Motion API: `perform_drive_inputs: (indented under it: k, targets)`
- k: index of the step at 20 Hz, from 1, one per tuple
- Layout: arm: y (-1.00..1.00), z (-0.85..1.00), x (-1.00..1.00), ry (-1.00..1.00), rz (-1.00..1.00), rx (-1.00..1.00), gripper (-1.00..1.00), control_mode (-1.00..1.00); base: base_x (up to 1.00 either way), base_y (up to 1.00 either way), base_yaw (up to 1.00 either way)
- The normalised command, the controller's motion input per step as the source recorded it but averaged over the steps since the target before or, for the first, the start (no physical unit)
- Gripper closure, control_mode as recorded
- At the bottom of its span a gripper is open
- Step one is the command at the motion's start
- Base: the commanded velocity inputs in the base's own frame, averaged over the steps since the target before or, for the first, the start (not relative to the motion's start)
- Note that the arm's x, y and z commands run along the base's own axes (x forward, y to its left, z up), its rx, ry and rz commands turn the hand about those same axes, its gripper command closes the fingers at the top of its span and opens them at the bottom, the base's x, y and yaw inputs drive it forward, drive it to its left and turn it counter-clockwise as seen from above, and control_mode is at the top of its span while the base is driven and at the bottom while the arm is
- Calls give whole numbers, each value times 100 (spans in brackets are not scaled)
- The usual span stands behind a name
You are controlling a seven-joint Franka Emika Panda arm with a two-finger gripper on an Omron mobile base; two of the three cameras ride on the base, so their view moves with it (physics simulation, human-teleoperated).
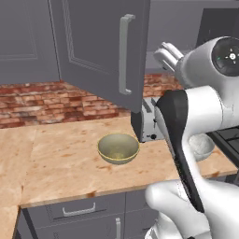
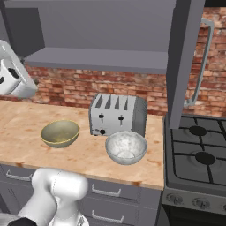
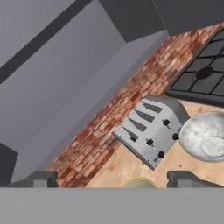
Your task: Open the cabinet. Pick the bowls from the counter and place them in the cabinet. Then close the cabinet.
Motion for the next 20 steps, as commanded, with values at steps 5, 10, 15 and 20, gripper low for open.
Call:
perform_drive_inputs:
  k: [5,10,15,20]
  targets:
    - [-27,-26,42,0,54,26,-100,-100,0,0,0]
    - [-3,-26,53,0,50,22,-100,-100,0,0,0]
    - [10,-18,52,0,44,18,-100,-100,0,0,0]
    - [33,-5,57,0,38,18,-100,-100,0,0,0]
